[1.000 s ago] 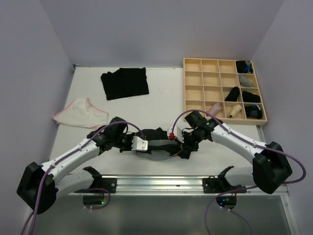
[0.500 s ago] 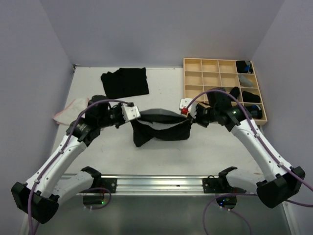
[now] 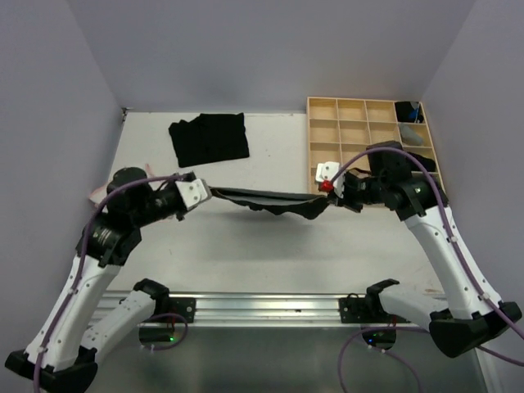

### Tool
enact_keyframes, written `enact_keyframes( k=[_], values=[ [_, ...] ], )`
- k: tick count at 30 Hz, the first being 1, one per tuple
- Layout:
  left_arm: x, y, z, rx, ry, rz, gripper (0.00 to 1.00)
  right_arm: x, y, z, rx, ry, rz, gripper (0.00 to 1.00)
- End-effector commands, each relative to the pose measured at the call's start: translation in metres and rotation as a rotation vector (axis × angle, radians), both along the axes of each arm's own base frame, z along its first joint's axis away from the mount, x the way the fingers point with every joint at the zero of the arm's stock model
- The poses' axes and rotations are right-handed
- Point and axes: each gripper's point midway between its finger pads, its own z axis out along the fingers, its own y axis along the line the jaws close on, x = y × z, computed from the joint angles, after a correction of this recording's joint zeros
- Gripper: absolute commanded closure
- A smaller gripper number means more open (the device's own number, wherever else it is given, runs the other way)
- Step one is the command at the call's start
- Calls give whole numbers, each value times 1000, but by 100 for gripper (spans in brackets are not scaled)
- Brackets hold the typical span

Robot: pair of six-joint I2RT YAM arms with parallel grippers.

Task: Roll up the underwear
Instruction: Move the underwear to the center of the board

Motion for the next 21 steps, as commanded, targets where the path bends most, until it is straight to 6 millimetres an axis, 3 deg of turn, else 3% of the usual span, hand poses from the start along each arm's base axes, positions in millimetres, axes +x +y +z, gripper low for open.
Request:
enact_keyframes(
  k=[1, 4, 6, 8, 11, 15, 16, 17, 18, 19, 20, 21],
  values=[
    [-48, 0, 4, -28, -3, -121, 100, -49, -6, -4, 3, 43, 107, 100],
    [-72, 2, 3, -42, 45, -150, 100, -69, -1, 4, 50, 42, 160, 100],
    [-81, 3, 5, -59, 63, -155, 100, -71, 4, 11, 84, 52, 156, 100],
    [-83, 4, 5, -79, 98, -139, 100, -58, 10, 6, 86, 102, 136, 100],
    [-69, 3, -14, -72, 199, -79, 100, -42, 19, -11, 78, 195, 123, 100],
    [-15, 7, -62, -3, 332, 105, 100, -3, 35, -58, 35, 341, 71, 100],
    [-4, 8, -72, 3, 357, 149, 100, 15, 40, -77, 21, 377, 48, 100],
    [13, 8, -74, 1, 335, 186, 100, 25, 43, -87, 12, 405, 22, 100],
    [31, 14, -102, 59, 381, 260, 100, 44, 49, -85, 23, 374, 6, 100],
    [43, 17, -111, 85, 391, 293, 100, 59, 53, -104, 6, 421, -30, 100],
    [59, 17, -113, 84, 368, 319, 100, 69, 55, -108, 6, 431, -62, 100],
    [76, 20, -132, 120, 403, 360, 100, 85, 52, -114, -26, 413, -116, 100]
  ],
)
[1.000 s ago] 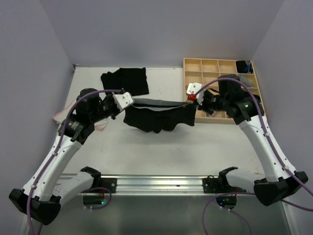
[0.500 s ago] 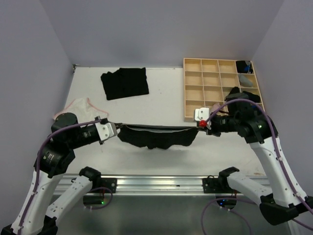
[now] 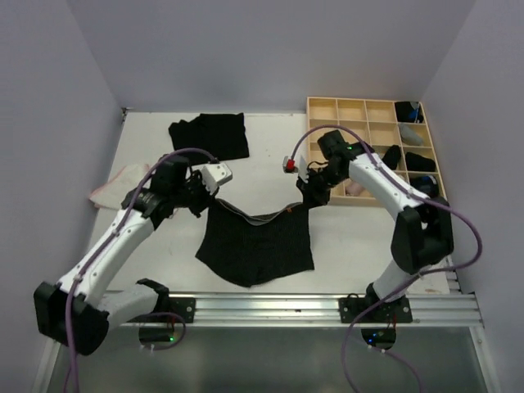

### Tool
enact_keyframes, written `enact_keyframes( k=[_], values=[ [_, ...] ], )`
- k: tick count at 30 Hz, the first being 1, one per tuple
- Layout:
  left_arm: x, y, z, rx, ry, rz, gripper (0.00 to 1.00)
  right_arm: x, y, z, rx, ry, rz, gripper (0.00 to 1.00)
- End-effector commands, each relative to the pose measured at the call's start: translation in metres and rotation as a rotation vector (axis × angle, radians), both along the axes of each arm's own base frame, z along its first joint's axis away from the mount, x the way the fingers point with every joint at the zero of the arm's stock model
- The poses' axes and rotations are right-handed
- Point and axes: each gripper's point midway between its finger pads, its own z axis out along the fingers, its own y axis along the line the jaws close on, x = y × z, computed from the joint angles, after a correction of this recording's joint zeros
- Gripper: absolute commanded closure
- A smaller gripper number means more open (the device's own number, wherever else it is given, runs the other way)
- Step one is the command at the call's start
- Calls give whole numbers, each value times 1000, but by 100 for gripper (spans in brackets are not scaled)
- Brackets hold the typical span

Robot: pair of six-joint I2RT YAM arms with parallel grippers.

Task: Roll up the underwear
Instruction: Move the underwear to the center of the board

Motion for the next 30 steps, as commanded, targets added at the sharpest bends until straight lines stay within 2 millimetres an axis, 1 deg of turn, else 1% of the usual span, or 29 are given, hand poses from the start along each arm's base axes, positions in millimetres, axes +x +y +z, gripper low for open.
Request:
enact_keyframes(
  k=[1, 2, 3, 4, 5, 6, 7, 8, 9, 10, 11, 12, 13, 14, 15, 16, 17, 18, 19, 20, 21, 22, 24, 26, 27, 28, 29, 30],
  values=[
    [66, 22, -22, 85, -32, 218, 100, 78, 14, 18, -8, -170, -162, 95],
    [82, 24, -22, 80, -49, 248, 100, 91, 13, 5, -43, -143, -213, 84],
    [97, 33, -41, 122, -10, 299, 93, 107, 5, 2, -97, -172, -264, 76],
    [117, 44, -32, 117, -29, 358, 81, 128, 5, 15, -99, -231, -315, 54],
    [129, 52, -32, 125, -35, 398, 60, 135, 5, 16, -108, -230, -354, 48],
    [140, 59, -39, 139, -9, 425, 55, 141, 2, 25, -109, -253, -377, 36],
    [152, 69, -28, 121, -20, 471, 53, 146, 2, 36, -103, -283, -400, 34],
    [155, 71, -23, 100, -22, 476, 48, 144, 1, 52, -80, -308, -420, 34],
    [157, 77, -16, 88, -36, 490, 47, 142, 1, 57, -70, -313, -430, 34],
    [153, 85, -18, 91, -36, 500, 46, 134, 3, 61, -52, -293, -433, 35],
    [148, 83, -17, 81, -36, 479, 46, 124, 7, 62, -35, -268, -412, 38],
    [139, 78, -8, 69, -61, 425, 46, 104, 7, 58, -35, -217, -383, 42],
    [125, 71, -13, 60, -34, 364, 48, 90, 12, 53, -23, -171, -354, 54],
    [104, 56, -28, 17, 18, 268, 51, 75, 18, 46, -31, -139, -316, 59],
    [90, 50, -27, 11, 8, 210, 52, 52, 17, 27, -61, -76, -287, 62],
    [74, 45, -37, 8, 51, 161, 54, 40, 17, 15, -87, -54, -256, 68],
    [57, 40, -53, 8, 98, 117, 56, 23, 26, 3, -112, -39, -210, 71],
    [46, 33, -60, 28, 108, 71, 57, 6, 24, -21, -153, -5, -186, 73],
    [36, 31, -70, 46, 139, 44, 58, -3, 25, -32, -179, 0, -165, 77],
    [23, 30, -85, 63, 177, 22, 60, -14, 29, -43, -219, -10, -132, 79],
    [17, 26, -92, 83, 187, -5, 61, -23, 26, -58, -252, 6, -118, 80],
    [11, 26, -100, 103, 210, -15, 61, -28, 26, -69, -279, 22, -112, 81],
    [-1, 26, -115, 145, 248, -43, 63, -32, 23, -84, -326, 15, -101, 82],
    [-6, 30, -128, 181, 281, -43, 64, -37, 18, -100, -383, 15, -84, 84],
    [-9, 32, -133, 202, 293, -53, 64, -38, 17, -104, -395, 9, -75, 86],
    [-9, 37, -138, 231, 304, -41, 64, -44, 19, -110, -413, 16, -54, 86],
    [-11, 40, -147, 252, 334, -41, 65, -47, 21, -113, -421, 20, -41, 86],
    [-11, 43, -151, 270, 344, -37, 66, -54, 22, -116, -433, 36, -23, 87]
  ],
)
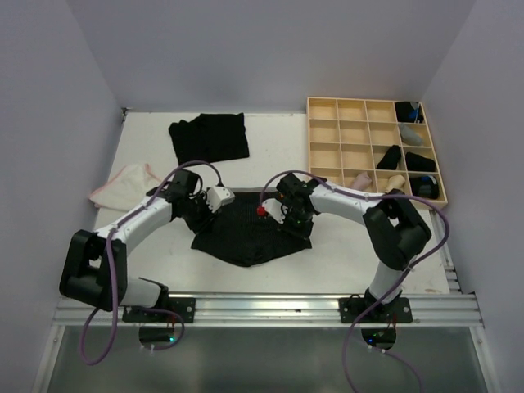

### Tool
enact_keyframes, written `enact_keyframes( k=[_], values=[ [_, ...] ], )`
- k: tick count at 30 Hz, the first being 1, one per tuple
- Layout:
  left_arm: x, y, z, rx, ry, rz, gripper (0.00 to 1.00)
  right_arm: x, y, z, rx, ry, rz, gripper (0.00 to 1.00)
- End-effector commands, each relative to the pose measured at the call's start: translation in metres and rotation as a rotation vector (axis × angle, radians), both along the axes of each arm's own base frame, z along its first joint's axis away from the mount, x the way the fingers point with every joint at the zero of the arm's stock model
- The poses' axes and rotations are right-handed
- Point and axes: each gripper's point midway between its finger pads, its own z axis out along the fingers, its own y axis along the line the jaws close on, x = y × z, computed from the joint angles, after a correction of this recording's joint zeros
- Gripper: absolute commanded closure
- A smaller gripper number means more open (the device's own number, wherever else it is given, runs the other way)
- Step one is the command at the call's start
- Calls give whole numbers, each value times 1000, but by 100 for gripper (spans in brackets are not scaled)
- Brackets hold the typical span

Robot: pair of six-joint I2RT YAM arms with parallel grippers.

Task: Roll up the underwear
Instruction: Move the underwear to the center of the board

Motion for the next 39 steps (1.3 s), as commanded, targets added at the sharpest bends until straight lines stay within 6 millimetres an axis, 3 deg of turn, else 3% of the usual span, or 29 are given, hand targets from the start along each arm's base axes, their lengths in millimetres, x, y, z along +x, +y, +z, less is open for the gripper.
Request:
enact_keyframes(
  k=[1, 7, 9, 12, 16, 17, 19, 21, 22, 23, 24, 25, 26, 27, 30, 31, 34, 37, 39],
  values=[
    [-1, 11, -17, 79, 27, -19, 66, -5, 10, -7, -29, -29, 50, 87],
    [21, 18, -36, 142, 70, 33, 66, -40, 28, -17, -61, 59, 147, 89],
    [35, 19, -37, 164, 69, 43, 66, -49, 35, -15, -64, 95, 170, 89],
    [63, 22, -31, 167, 37, 67, 64, -68, 60, -4, -12, 150, 189, 89],
    [105, 22, -12, 120, -7, 111, 57, -90, 106, 27, 112, 200, 201, 85],
    [123, 22, 3, 95, -49, 132, 56, -91, 125, 41, 175, 195, 202, 77],
    [133, 16, 19, 46, -60, 143, 55, -104, 148, 68, 269, 238, 189, 69],
    [137, 12, 41, 0, -86, 150, 54, -102, 160, 97, 348, 230, 192, 63],
    [135, 13, 57, -16, -121, 150, 54, -94, 157, 116, 388, 177, 186, 62],
    [131, 13, 64, -22, -137, 149, 53, -83, 151, 118, 395, 135, 160, 62],
    [118, 15, 60, -22, -120, 147, 53, -60, 139, 124, 412, 101, 88, 63],
    [108, 14, 72, -44, -144, 140, 53, -45, 129, 131, 426, 65, 48, 64],
    [99, 12, 73, -61, -138, 139, 53, -31, 114, 123, 393, 33, 1, 68],
    [79, 12, 57, -67, -85, 137, 53, -8, 96, 118, 363, -14, -47, 70],
    [54, 7, 50, -101, -55, 141, 53, 21, 57, 90, 220, -106, -86, 76],
    [38, 5, 34, -94, -6, 137, 53, 25, 49, 75, 173, -107, -95, 78],
    [23, 1, 11, -60, 29, 132, 55, 34, 34, 48, 86, -122, -94, 83],
    [21, -3, -1, -32, 62, 139, 56, 42, 38, 31, 61, -118, -86, 86],
    [25, -2, -4, -22, 65, 149, 55, 36, 42, 17, 27, -71, -81, 88]
  ],
)
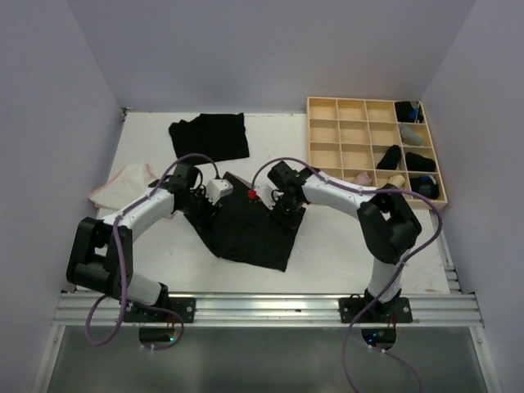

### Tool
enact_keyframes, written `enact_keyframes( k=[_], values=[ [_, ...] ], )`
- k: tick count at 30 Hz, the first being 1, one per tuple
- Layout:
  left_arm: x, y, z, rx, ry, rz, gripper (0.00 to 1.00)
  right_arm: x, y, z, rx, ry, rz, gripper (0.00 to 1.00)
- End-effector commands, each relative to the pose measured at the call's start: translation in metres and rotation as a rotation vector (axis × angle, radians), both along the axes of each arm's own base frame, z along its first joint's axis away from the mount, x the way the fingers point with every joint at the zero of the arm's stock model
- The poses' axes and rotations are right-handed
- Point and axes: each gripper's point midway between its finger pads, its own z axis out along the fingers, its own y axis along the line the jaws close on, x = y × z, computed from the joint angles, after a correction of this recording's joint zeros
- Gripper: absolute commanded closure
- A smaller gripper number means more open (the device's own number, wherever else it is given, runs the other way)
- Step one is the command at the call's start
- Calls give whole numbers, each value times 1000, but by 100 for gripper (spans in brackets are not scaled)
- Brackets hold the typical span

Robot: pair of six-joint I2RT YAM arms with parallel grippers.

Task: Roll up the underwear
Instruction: Move the underwear to the center of the board

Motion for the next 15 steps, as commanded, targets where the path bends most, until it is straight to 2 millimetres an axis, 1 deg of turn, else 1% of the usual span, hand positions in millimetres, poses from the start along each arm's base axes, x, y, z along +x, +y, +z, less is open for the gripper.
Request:
enact_keyframes(
  k=[1, 2, 3, 4, 5, 6, 7, 8, 9, 10, 11, 12, 13, 14, 15],
  values=[
    [15, -1, -3, 13, -14, 48, 56, 7, 7, -11, -45, -24, 36, 88],
    [18, 0, -5, 24, -10, 56, 56, 4, 9, -15, -52, -7, 36, 89],
    [19, 1, -8, 33, 0, 57, 56, -3, 12, -25, -67, 28, 35, 91],
    [19, 5, -17, 57, 24, 67, 56, -8, 14, -29, -72, 49, 32, 91],
    [21, 7, -21, 66, 36, 75, 56, -16, 18, -33, -65, 80, 39, 92],
    [28, 8, -19, 66, 33, 83, 56, -29, 23, -37, -65, 112, 44, 93],
    [31, 14, -28, 82, 64, 104, 57, -40, 25, -42, -64, 143, 49, 93],
    [35, 16, -30, 85, 73, 118, 57, -46, 32, -44, -45, 151, 53, 93],
    [44, 18, -32, 86, 78, 129, 57, -63, 42, -44, -15, 198, 59, 93],
    [51, 24, -34, 93, 77, 148, 57, -74, 45, -46, -2, 227, 54, 93],
    [57, 26, -34, 97, 77, 153, 57, -78, 54, -47, 33, 231, 48, 94],
    [60, 27, -40, 103, 91, 151, 57, -93, 64, -45, 54, 263, 67, 94],
    [73, 26, -34, 98, 64, 151, 57, -97, 68, -42, 61, 253, 85, 94],
    [79, 25, -34, 96, 58, 153, 57, -100, 72, -40, 65, 251, 93, 94],
    [81, 20, -37, 76, 77, 143, 57, -108, 80, -34, 96, 281, 82, 94]
  ],
)
